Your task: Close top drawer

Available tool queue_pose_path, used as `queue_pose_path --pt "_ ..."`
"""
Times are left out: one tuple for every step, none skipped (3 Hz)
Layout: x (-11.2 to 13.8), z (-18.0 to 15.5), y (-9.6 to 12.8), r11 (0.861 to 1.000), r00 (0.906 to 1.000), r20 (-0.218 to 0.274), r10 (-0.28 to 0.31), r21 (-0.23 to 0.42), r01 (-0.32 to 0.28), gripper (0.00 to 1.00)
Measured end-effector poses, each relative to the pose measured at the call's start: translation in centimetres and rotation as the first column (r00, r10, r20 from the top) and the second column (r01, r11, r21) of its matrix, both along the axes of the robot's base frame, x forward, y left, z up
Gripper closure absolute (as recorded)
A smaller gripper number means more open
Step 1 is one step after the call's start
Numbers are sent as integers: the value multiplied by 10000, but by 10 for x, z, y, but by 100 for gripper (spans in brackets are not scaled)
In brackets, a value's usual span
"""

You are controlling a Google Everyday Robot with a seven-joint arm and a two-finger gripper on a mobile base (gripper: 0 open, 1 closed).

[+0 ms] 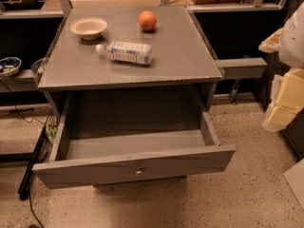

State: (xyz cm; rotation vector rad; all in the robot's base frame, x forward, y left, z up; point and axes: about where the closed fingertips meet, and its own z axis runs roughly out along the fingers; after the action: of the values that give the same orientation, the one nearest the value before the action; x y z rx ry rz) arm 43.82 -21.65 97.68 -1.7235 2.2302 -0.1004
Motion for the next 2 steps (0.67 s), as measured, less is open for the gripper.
queue_pose_path --pt "0 0 0 10000 10000 0 0 0 0 0" --pt "0 0 0 10000 10000 0 0 0 0 16"
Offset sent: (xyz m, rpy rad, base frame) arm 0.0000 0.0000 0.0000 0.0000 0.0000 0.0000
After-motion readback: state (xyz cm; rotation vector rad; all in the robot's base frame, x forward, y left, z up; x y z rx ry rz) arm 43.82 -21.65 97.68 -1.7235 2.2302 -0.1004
